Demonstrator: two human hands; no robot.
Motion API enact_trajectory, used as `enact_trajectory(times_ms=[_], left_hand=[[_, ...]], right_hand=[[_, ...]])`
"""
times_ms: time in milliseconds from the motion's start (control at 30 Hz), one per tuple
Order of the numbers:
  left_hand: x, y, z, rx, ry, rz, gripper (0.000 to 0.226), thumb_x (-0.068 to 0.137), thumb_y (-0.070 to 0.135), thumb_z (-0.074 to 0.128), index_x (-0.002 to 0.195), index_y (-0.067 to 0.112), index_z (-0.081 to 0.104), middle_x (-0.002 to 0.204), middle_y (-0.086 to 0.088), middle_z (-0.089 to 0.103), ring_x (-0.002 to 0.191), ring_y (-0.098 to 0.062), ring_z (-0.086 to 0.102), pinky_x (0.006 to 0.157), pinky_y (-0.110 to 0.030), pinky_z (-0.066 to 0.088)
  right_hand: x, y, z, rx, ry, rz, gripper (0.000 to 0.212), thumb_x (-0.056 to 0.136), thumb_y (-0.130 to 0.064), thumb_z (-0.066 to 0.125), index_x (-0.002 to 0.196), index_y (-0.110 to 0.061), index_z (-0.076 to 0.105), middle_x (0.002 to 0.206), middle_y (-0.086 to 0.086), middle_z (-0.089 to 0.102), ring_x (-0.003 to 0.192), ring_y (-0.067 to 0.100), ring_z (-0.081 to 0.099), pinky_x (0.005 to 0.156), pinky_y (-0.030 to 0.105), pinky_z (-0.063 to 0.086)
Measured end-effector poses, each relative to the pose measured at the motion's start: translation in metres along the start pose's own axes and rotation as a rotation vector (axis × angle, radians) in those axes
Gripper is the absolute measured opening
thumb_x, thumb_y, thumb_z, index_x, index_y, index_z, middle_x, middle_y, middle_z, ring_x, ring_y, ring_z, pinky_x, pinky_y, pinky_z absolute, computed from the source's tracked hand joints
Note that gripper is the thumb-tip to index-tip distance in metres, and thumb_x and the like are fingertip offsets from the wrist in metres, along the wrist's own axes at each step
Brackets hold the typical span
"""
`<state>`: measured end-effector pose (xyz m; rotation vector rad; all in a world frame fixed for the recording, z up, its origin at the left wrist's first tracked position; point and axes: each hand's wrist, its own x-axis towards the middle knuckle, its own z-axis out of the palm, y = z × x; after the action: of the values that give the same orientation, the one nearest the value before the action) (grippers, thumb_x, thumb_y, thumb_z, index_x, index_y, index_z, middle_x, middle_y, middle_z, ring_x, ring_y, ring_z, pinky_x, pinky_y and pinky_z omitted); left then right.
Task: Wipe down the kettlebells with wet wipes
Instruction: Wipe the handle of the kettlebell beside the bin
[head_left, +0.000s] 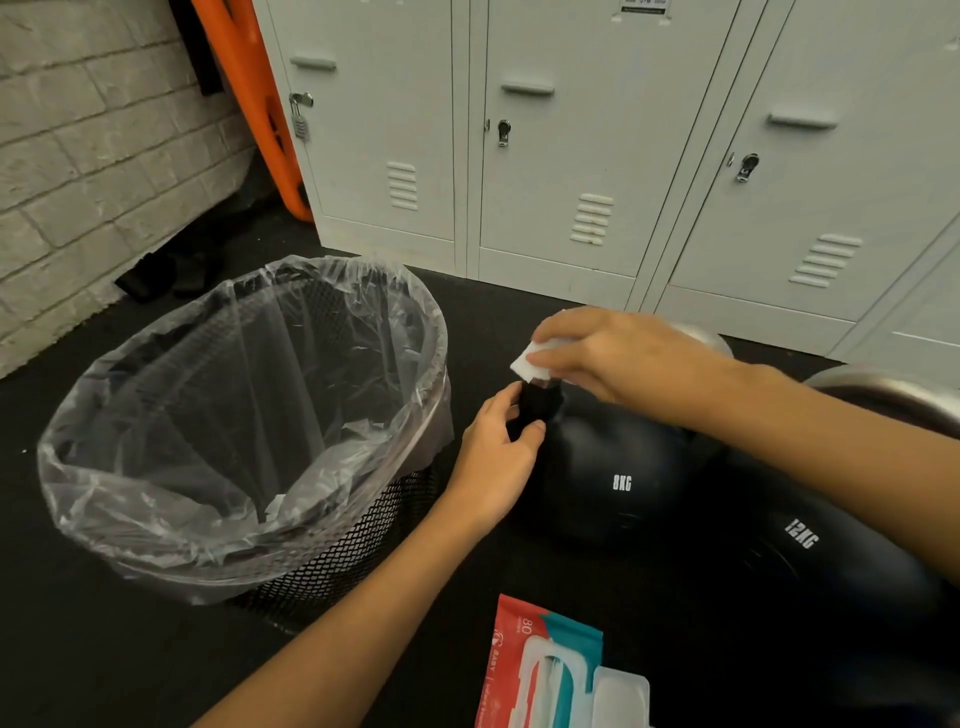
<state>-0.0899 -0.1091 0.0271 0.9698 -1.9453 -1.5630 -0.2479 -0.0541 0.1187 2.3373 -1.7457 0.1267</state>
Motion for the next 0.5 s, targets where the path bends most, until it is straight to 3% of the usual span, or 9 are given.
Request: enact_trajectory(times_ms=[100, 167, 267, 367, 500], left_hand=[[-0.001, 0.001, 0.0, 0.003, -0.005, 0.001, 0.049, 0.094, 0.016, 0.055, 0.14, 0.026, 0.043, 0.137, 0.006, 0.049, 0.127, -0.004, 0.044, 0.106, -0.025, 0.035], [0.0, 0.001, -0.001, 0.006, -0.008, -0.001, 0.051, 0.093, 0.016, 0.056, 0.141, 0.025, 0.042, 0.138, 0.005, 0.049, 0.126, -0.004, 0.045, 0.107, -0.027, 0.035], [0.0, 0.0, 0.0, 0.011, -0.016, -0.01, 0.054, 0.093, 0.017, 0.056, 0.144, 0.023, 0.039, 0.141, 0.006, 0.047, 0.127, -0.003, 0.044, 0.11, -0.031, 0.035], [-0.001, 0.001, -0.001, 0.01, -0.007, -0.017, 0.053, 0.093, 0.017, 0.056, 0.143, 0.024, 0.04, 0.14, 0.008, 0.047, 0.126, -0.003, 0.044, 0.111, -0.033, 0.035], [0.0, 0.002, -0.002, 0.005, 0.002, -0.014, 0.049, 0.094, 0.016, 0.055, 0.141, 0.025, 0.042, 0.137, 0.008, 0.049, 0.123, -0.002, 0.045, 0.107, -0.028, 0.036]], right_hand=[[0.008, -0.005, 0.006, -0.04, -0.127, -0.007, 0.019, 0.098, -0.019, 0.052, 0.107, -0.016, 0.068, 0.113, 0.001, 0.062, 0.111, 0.026, 0.059, 0.078, 0.044, 0.056], [0.006, -0.002, -0.008, 0.11, -0.096, 0.166, 0.029, 0.101, -0.031, 0.046, 0.116, -0.022, 0.069, 0.122, -0.004, 0.066, 0.114, 0.021, 0.06, 0.088, 0.043, 0.053], [-0.008, 0.01, -0.031, 0.342, -0.008, 0.47, 0.032, 0.1, -0.036, 0.05, 0.111, -0.018, 0.074, 0.105, 0.002, 0.075, 0.092, 0.02, 0.066, 0.082, 0.031, 0.047], [-0.027, 0.023, -0.036, 0.344, -0.032, 0.596, 0.044, 0.101, -0.039, 0.045, 0.09, -0.004, 0.069, 0.071, 0.016, 0.064, 0.068, 0.027, 0.054, 0.072, 0.033, 0.041], [-0.043, 0.027, -0.036, 0.373, -0.022, 0.731, 0.047, 0.101, -0.039, 0.042, 0.075, -0.004, 0.059, 0.069, 0.021, 0.057, 0.07, 0.032, 0.05, 0.074, 0.04, 0.043]])
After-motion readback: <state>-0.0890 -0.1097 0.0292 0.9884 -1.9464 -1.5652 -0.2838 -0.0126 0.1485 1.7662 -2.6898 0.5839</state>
